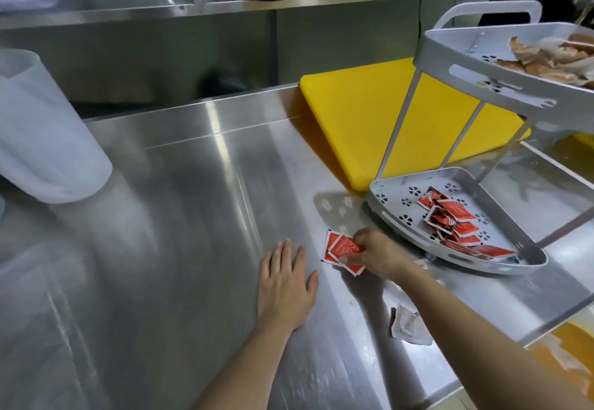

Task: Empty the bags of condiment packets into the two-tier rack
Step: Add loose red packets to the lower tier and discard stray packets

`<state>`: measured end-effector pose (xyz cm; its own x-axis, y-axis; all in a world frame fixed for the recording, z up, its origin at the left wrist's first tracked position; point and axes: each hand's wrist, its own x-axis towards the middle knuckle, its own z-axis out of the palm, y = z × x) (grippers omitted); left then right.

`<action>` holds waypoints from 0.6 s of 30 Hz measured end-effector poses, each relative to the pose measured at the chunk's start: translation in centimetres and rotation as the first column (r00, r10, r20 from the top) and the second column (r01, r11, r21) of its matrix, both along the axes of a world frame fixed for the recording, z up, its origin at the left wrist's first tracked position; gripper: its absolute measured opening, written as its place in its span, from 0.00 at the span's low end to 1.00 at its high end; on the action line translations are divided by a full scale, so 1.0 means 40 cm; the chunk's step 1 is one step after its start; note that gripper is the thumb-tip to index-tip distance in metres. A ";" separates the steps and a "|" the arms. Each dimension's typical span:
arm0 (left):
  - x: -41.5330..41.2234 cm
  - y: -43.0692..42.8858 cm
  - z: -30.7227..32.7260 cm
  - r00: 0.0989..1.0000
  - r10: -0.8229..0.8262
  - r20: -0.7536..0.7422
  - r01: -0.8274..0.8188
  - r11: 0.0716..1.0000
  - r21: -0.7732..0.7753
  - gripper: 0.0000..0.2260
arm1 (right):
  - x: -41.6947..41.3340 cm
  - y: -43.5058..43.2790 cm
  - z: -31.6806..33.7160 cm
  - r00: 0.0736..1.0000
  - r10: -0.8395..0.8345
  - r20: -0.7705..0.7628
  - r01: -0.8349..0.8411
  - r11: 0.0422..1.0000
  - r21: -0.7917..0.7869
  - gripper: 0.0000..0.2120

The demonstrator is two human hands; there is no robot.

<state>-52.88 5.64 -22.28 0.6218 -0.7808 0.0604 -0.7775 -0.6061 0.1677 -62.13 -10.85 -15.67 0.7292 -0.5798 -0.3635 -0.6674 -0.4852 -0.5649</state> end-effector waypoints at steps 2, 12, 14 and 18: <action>-0.001 0.000 0.006 1.000 0.006 0.000 -0.006 1.000 -0.015 0.26 | 0.023 0.002 -0.024 0.996 0.062 -0.058 -0.069 0.989 -0.128 0.18; 0.000 0.001 0.015 1.000 0.024 -0.002 -0.024 0.999 -0.021 0.27 | 0.081 -0.002 -0.033 0.987 0.093 -0.129 -0.098 0.995 -0.030 0.34; 0.002 0.002 0.012 1.000 0.025 0.010 -0.025 0.999 -0.024 0.26 | 0.079 0.009 -0.026 0.985 0.086 -0.150 -0.079 0.995 0.053 0.26; 0.005 0.001 0.005 0.999 0.025 0.034 -0.023 0.999 -0.043 0.23 | 0.047 0.031 -0.006 0.993 -0.039 -0.111 0.063 0.975 0.215 0.14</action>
